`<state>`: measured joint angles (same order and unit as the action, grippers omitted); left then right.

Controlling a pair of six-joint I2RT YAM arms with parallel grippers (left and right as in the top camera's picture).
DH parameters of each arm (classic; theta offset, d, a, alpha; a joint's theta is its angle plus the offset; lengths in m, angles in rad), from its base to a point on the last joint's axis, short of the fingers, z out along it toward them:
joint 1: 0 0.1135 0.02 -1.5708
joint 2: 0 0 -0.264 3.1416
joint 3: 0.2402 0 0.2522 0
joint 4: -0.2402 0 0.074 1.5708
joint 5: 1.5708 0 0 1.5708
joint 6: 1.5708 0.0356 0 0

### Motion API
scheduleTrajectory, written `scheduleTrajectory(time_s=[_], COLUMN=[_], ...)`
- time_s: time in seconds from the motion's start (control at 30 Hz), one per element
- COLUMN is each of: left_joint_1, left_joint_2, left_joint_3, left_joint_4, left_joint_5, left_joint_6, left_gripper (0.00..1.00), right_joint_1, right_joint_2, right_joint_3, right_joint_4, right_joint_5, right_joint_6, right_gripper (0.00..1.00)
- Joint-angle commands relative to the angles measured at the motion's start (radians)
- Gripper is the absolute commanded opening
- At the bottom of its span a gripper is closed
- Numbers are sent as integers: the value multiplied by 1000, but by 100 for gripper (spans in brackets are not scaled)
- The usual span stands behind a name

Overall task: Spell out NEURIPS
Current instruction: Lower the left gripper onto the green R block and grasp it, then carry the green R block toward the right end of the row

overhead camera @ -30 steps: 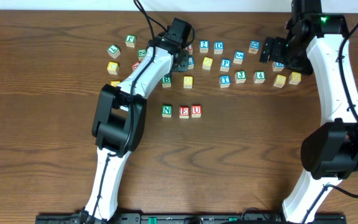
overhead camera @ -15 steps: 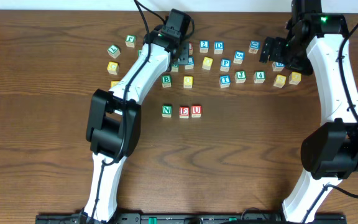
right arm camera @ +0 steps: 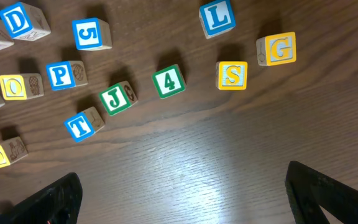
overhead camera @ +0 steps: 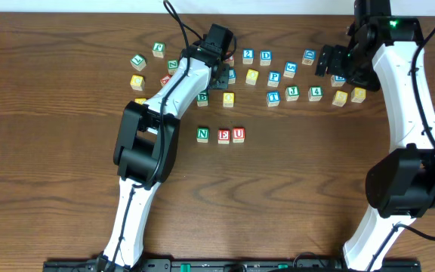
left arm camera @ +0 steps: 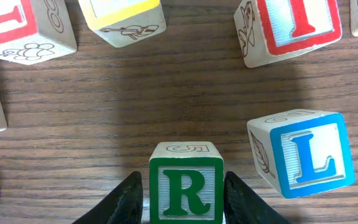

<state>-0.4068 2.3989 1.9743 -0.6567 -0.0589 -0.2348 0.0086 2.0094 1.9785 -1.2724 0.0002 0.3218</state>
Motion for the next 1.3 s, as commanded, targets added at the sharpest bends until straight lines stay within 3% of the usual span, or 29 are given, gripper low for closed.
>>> scheduleTrajectory(time_s=[0.0,0.17,0.57,0.93,1.27], left_joint_1=[-2,-2,-3,-11,-20], left_joint_2=[6,6,-71,-312,-431], left_joint_3=[6,7,8,8,8], left_joint_4=[-2,0,-16,-146,-345], left_joint_5=[-13,-13,-11,172,184], left_joint_6=[5,5,4,-19,-99], left_gripper=[40,33,31,31,31], right_joint_1=[0,0,0,0,5], right_joint_2=[-8,-8,-8,-8,-8], right_joint_3=[9,9,9,9,9], right_joint_4=[-3,-3,-3,-3,-3], right_joint_5=[8,9,8,9,8], right_joint_6=[6,6,6,6,6], right_gripper=[99,99,99,99,99])
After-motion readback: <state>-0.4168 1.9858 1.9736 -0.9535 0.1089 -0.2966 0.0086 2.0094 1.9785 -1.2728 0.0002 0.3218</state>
